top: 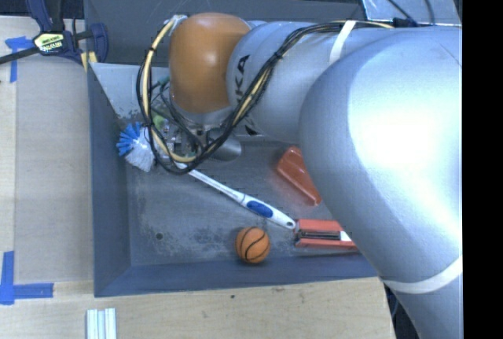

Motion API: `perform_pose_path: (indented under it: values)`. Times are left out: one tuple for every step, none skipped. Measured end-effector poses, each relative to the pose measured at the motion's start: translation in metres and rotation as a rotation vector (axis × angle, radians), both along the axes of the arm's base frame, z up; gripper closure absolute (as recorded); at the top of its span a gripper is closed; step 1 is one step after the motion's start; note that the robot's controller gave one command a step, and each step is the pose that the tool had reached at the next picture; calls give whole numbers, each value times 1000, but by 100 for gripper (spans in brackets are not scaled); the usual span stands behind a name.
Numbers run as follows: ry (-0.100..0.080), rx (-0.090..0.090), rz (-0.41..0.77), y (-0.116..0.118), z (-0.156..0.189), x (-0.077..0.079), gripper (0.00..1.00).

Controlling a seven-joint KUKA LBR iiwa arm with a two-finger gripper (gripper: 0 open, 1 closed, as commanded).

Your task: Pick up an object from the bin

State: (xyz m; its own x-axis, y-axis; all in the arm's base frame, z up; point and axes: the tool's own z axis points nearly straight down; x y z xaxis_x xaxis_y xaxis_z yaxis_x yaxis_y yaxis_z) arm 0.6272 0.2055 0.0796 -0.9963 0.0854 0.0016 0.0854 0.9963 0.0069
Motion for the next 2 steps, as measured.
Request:
perform_pose_path:
  values:
    - [1,0,0,0,14,0,100]
    - [3,0,0,0,29,-1,100]
